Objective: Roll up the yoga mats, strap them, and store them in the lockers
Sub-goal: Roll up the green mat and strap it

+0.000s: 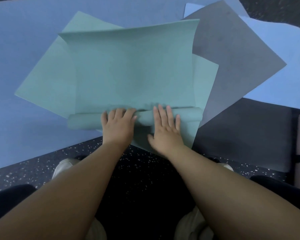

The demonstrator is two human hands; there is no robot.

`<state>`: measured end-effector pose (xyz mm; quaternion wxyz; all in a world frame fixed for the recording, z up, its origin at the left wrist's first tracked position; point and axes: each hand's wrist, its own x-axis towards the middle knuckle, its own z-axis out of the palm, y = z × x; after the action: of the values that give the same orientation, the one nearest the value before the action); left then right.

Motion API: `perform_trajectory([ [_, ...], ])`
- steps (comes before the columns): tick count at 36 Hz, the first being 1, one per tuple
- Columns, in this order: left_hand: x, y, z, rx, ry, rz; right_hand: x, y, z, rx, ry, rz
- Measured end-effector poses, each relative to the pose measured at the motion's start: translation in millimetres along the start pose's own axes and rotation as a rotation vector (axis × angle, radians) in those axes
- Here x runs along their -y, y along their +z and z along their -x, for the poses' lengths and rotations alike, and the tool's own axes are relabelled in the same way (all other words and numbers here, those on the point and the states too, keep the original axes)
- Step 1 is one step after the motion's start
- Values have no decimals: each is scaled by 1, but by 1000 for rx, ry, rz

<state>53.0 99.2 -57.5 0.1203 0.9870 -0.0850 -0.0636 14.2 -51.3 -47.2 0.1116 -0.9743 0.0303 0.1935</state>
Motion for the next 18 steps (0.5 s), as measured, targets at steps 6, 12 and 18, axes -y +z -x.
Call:
perform_trajectory([
  [6,2,9,8,-53,143,-14,-1,-25,-27,170,-1,-11],
  [12,-5,9,16,149,94,-224,-2,-30,-35,200,5,-8],
  [18,-6,2,3,198,82,-192,-6,-31,-38,137,-43,-18],
])
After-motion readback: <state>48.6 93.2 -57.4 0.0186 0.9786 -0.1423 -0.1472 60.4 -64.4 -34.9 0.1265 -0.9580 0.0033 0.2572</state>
